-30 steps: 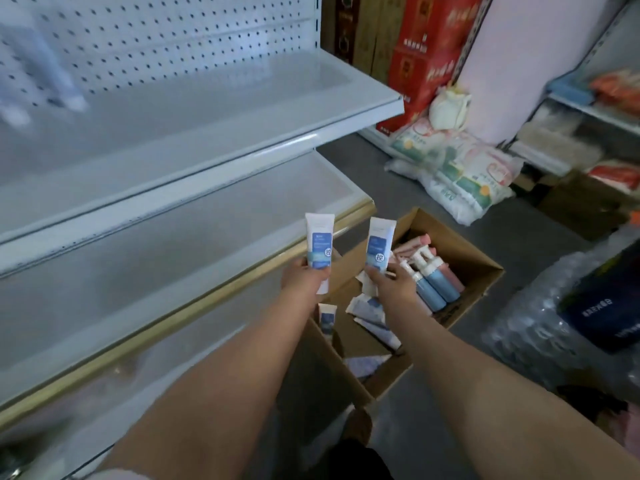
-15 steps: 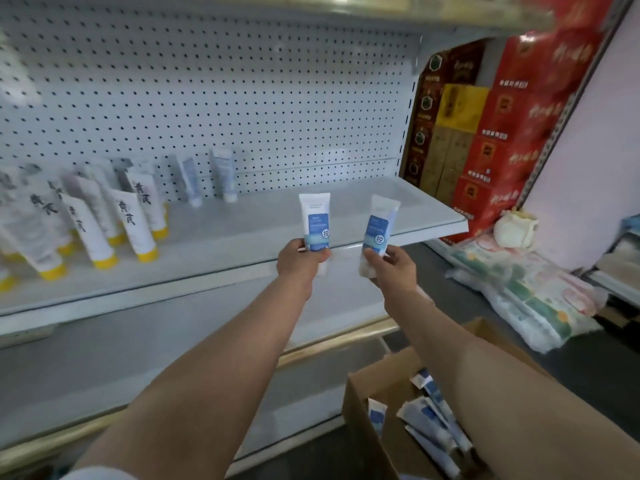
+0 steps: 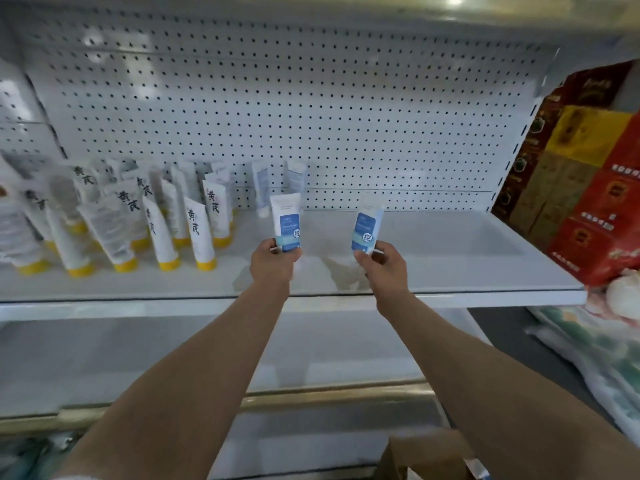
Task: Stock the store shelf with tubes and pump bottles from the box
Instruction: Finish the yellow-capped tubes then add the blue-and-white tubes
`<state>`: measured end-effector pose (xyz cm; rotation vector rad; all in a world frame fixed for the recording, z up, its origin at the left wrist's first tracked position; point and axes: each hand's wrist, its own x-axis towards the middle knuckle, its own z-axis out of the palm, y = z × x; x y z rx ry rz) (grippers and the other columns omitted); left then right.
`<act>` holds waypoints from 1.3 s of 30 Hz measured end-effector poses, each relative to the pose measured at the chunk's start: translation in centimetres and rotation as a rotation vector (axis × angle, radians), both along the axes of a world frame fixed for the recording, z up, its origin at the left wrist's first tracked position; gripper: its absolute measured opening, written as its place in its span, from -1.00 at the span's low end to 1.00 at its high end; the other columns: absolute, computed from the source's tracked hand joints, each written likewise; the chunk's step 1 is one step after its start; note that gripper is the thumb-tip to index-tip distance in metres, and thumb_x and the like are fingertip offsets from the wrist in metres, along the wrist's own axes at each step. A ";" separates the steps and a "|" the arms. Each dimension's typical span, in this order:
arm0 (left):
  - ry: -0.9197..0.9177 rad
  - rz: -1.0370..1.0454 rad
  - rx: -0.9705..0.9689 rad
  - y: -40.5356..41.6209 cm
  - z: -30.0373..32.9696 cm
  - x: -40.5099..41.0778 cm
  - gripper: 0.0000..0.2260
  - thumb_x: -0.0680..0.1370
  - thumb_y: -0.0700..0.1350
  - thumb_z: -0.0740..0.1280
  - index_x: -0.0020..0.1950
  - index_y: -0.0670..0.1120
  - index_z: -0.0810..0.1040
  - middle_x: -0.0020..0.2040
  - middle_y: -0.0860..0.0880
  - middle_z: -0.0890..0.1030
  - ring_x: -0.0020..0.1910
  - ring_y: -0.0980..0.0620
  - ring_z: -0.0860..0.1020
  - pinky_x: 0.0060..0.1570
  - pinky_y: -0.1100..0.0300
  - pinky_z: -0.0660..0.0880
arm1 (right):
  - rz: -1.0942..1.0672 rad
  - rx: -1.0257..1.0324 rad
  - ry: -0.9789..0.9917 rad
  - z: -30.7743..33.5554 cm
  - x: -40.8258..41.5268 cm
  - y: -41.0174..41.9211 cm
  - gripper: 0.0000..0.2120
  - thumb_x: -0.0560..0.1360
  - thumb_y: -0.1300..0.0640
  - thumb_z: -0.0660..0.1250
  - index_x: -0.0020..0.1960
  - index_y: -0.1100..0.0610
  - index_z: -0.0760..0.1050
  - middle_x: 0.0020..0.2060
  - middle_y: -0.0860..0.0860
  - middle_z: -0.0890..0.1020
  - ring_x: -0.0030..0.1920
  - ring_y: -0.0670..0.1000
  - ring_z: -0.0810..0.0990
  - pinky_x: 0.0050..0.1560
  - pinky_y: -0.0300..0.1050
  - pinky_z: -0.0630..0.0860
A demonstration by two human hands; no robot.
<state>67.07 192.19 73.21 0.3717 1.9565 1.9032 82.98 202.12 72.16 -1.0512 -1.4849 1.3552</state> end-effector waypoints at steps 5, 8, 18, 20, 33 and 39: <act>0.044 0.062 0.004 2.4 -0.5 -5.4 -0.71 0.39 -0.19 0.54 0.08 -0.10 0.61 -0.10 -0.03 0.64 -0.16 -0.01 0.58 -0.17 0.18 0.46 | 0.058 0.053 -0.046 -0.4 -5.1 2.5 -0.81 0.43 0.07 0.51 -0.01 -0.09 0.58 -0.10 -0.07 0.70 -0.03 0.01 0.68 0.16 0.11 0.60; 0.046 0.055 0.029 4.3 -0.9 -8.4 -0.75 0.43 -0.23 0.51 0.06 -0.08 0.57 -0.13 -0.03 0.61 -0.19 0.01 0.53 -0.24 0.25 0.43 | 0.068 0.070 -0.047 -0.5 -8.3 4.0 -0.79 0.43 0.08 0.51 0.03 -0.09 0.58 -0.09 -0.06 0.70 -0.02 0.01 0.68 0.16 0.09 0.59; 0.152 0.048 -0.022 8.4 -2.4 -15.2 -0.72 0.44 -0.21 0.51 0.10 -0.12 0.56 -0.05 -0.05 0.63 -0.13 -0.01 0.55 -0.11 0.20 0.43 | 0.081 0.134 -0.123 -0.9 -16.9 8.1 -0.82 0.44 0.02 0.48 0.00 -0.13 0.56 -0.07 -0.09 0.69 -0.01 -0.02 0.65 0.09 -0.05 0.54; 0.172 0.040 -0.021 8.7 -2.7 -15.6 -0.72 0.44 -0.21 0.50 0.12 -0.12 0.56 -0.03 -0.05 0.64 -0.11 -0.02 0.57 -0.07 0.16 0.49 | 0.087 0.152 -0.135 -1.0 -17.9 8.5 -0.79 0.44 0.03 0.48 0.06 -0.08 0.58 -0.08 -0.10 0.69 -0.03 -0.05 0.64 0.08 -0.08 0.52; 0.260 0.120 -0.103 9.7 -3.6 -16.2 -0.74 0.47 -0.10 0.48 0.13 -0.04 0.56 0.04 -0.05 0.67 0.02 -0.07 0.61 0.02 0.17 0.47 | 0.120 0.219 -0.263 -1.9 -20.6 9.7 -0.73 0.51 0.04 0.42 0.20 0.01 0.55 0.02 -0.04 0.68 -0.02 -0.05 0.58 -0.01 -0.21 0.38; 0.255 0.110 -0.119 9.5 -3.5 -16.2 -0.74 0.48 -0.08 0.46 0.14 -0.04 0.56 0.05 -0.04 0.66 0.00 -0.04 0.59 -0.02 0.21 0.42 | 0.123 0.232 -0.296 -2.0 -20.8 9.8 -0.69 0.51 0.02 0.43 0.24 0.01 0.54 0.07 -0.02 0.68 0.04 -0.02 0.61 0.03 -0.19 0.40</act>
